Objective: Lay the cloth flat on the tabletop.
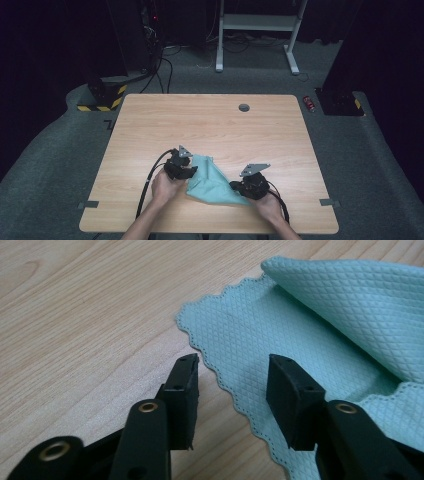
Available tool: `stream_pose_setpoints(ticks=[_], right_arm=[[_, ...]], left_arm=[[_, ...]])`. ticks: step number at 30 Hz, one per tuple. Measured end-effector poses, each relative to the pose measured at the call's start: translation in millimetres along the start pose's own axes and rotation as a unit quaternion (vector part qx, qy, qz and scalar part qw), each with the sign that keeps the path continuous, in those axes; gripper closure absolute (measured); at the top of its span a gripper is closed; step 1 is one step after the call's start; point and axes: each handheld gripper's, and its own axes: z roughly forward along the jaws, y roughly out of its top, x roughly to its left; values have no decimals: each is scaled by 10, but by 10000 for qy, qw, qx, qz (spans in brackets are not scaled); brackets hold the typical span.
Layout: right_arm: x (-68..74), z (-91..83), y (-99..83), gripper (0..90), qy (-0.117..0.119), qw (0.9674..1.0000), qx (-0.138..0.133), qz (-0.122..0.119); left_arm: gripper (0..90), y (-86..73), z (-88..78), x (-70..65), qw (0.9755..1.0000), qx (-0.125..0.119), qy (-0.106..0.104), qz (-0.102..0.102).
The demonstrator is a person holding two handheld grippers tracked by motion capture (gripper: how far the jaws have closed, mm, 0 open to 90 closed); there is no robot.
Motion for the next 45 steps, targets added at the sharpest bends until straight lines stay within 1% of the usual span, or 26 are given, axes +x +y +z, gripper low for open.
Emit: stream_pose_setpoints(ticks=[1, 3, 5, 8, 11, 12, 15, 16, 18, 22, 24, 25, 28, 30, 31, 32, 34, 35, 36, 38, 39, 40, 41, 42, 43, 45], right_arm=[[-12, -26, 8, 796, 86, 9997, -204, 97], [-56, -79, 73, 767, 29, 9978, -569, 325], [-95, -74, 180, 728, -115, 9965, -692, 453], [-135, 82, 353, 677, -214, 9976, -490, 431], [-126, 290, 493, 649, -182, 9988, -234, 394], [-121, 356, 528, 655, -149, 9991, -179, 355], [-85, 505, 596, 797, -58, 9998, 38, 210], [-75, 532, 606, 857, -64, 9999, 97, 111], [-67, 533, 610, 891, -87, 9999, 129, 31], [-76, 388, 592, 896, -258, 9997, 12, -29], [-82, 338, 584, 896, -312, 9995, -12, -37], [-109, 230, 558, 895, -423, 9991, -53, 10], [-152, 117, 500, 895, -561, 9983, -49, 124], [-166, 71, 434, 894, -596, 9981, -44, 135], [-156, 64, 402, 894, -602, 9981, -15, 143], [-150, 67, 375, 892, -608, 9981, 20, 100], [-142, 106, 350, 877, -531, 9985, 132, 102], [-144, 122, 351, 836, -520, 9985, 132, 138], [-150, 135, 358, 781, -545, 9982, 105, 219], [-205, 164, 380, 725, -424, 9980, 73, 465], [-205, 164, 380, 725, -424, 9980, 73, 465], [-258, 225, 403, 730, -345, 9972, 87, 655], [-265, 237, 408, 755, -312, 9970, 121, 698], [-270, 264, 416, 812, -288, 9966, 158, 749], [-270, 285, 425, 874, -320, 9970, 173, 680], [-224, 288, 463, 891, -467, 9974, 99, 540]], left_arm=[[586, 0, 1, -2, 10000, -5, -10, 6], [613, 2, 3, -7, 10000, -24, -7, 45], [642, 3, 3, -15, 10000, -25, -27, 59], [687, 8, 5, -17, 9999, -41, -50, 122], [736, 10, 11, -24, 9999, -65, -74, 109], [755, 10, 19, -26, 9999, -96, -102, 49], [830, 15, 26, -10, 9998, -107, -132, -36], [855, 14, 33, 33, 9995, -127, -239, -169], [890, 13, 36, 52, 9992, -132, -313, -229], [897, 17, 35, 37, 9995, -123, -265, -136], [899, 17, 36, 30, 9994, -126, -276, -157], [899, 16, 35, 31, 9994, -125, -275, -156], [900, 12, 21, 40, 9995, -100, -247, -149], [900, 9, -21, 58, 9988, -229, -359, -254], [900, 17, -51, 60, 9985, -317, -353, -272], [900, 29, -78, 61, 9986, -368, -305, -210], [900, 37, -94, 36, 9992, -313, -210, -100], [900, 31, -86, 25, 9994, -265, -191, -69], [900, 22, -76, 22, 9996, -214, -178, -54], [899, 14, -67, 26, 9996, -189, -181, -43], [899, 7, -61, 35, 9996, -184, -186, -59], [897, 6, -55, 49, 9997, -182, -176, -73], [897, 5, -51, 46, 9996, -181, -172, -95], [896, 4, -47, 44, 9997, -166, -158, -78], [897, 3, -42, 41, 9998, -136, -145, -58], [896, -5, -25, 31, 9999, -94, -95, -15]])
